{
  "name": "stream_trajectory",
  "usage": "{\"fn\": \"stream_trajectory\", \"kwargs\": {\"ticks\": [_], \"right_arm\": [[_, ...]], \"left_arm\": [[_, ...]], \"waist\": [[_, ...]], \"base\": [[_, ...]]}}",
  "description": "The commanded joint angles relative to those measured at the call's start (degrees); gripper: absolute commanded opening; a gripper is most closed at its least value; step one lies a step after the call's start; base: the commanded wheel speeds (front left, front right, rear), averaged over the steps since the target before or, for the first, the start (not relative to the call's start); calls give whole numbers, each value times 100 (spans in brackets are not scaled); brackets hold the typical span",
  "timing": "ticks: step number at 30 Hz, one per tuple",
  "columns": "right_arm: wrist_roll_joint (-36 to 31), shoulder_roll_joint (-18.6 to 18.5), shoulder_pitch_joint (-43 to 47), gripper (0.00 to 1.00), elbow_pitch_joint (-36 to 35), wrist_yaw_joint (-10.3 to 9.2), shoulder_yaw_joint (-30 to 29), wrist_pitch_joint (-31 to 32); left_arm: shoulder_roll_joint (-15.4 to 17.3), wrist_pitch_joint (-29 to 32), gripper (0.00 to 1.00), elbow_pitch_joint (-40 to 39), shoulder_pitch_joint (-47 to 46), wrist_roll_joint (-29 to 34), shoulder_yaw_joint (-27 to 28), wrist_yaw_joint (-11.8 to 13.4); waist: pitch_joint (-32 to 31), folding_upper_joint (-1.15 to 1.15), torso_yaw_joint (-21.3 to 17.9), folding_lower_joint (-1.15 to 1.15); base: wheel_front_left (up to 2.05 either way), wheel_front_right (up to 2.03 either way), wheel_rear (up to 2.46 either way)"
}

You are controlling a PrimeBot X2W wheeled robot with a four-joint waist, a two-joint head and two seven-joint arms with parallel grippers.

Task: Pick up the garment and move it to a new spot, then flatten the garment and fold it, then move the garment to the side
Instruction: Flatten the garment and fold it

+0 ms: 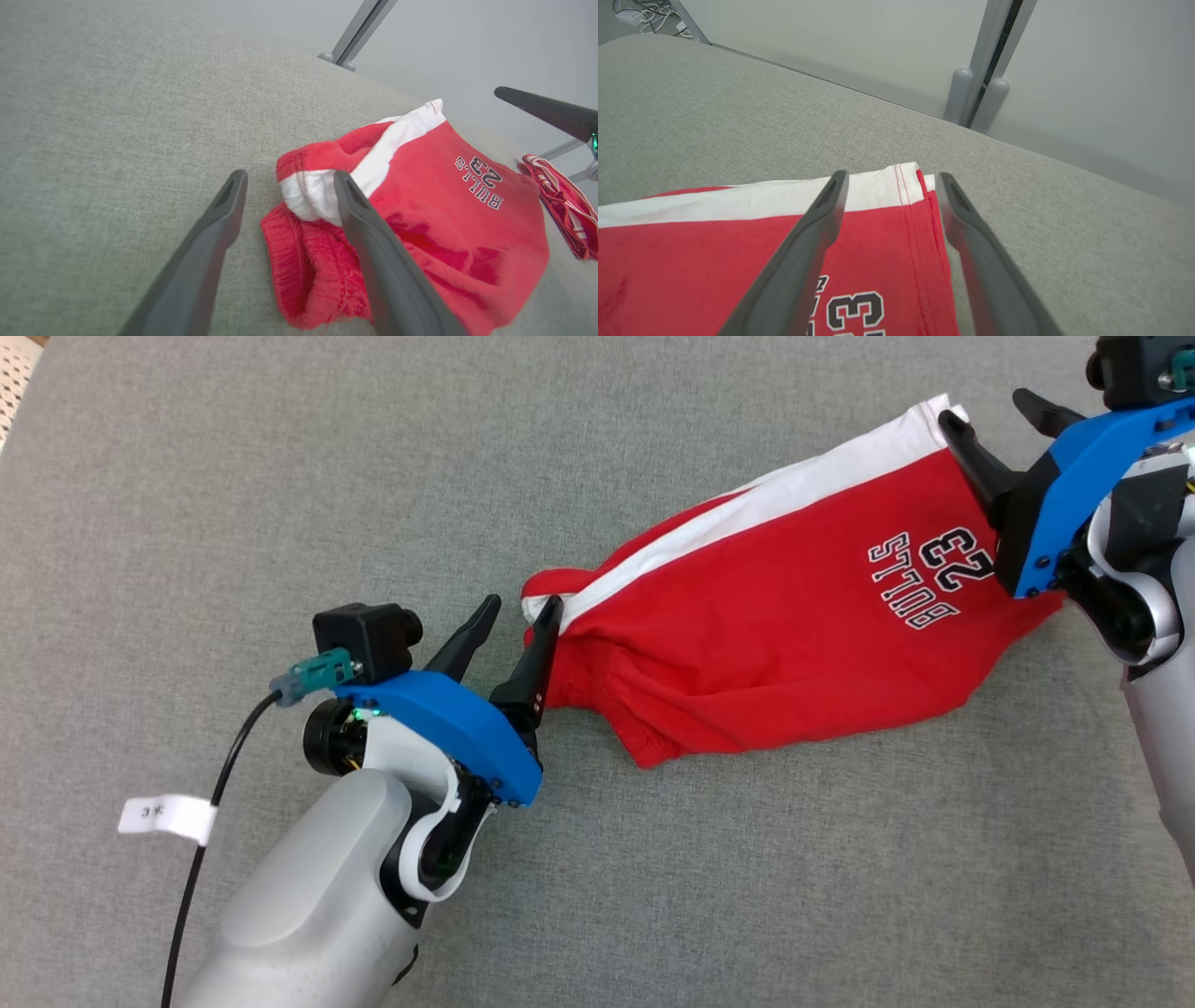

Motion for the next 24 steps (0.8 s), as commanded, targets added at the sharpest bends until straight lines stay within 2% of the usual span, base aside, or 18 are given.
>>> {"fn": "stream_trajectory", "kwargs": {"ticks": [1,6,10,15,18,21,24], "right_arm": [[67,-9,6,100,64,1,-27,-102],[208,-49,278,100,219,1,-51,-357],[273,-64,552,100,268,1,-86,-586],[346,-5,790,100,381,1,-315,-787],[315,60,835,100,476,1,-403,-836],[317,162,782,100,644,1,-519,-888],[259,242,648,100,910,1,-653,-964]], "left_arm": [[35,-140,100,6,70,57,3,-69],[54,-967,100,-50,396,92,191,-294],[74,-1476,100,-83,674,421,534,-313],[-247,-1516,100,-588,1202,1678,1654,-406],[-354,-1520,100,-715,1426,2595,2051,-547],[-551,-1521,100,-658,1683,3096,2313,-675],[-662,-1521,100,-616,1775,3328,2560,-807]], "waist": [[-103,0,-17,-1],[-390,0,-70,-1],[-562,0,-98,-1],[-605,0,-110,-1],[-586,0,-126,-1],[-544,0,-127,-1],[-470,0,-89,-1]], "base": [[0,0,0],[0,0,0],[0,0,0],[0,0,0],[0,0,0],[0,0,0],[0,0,0]]}}
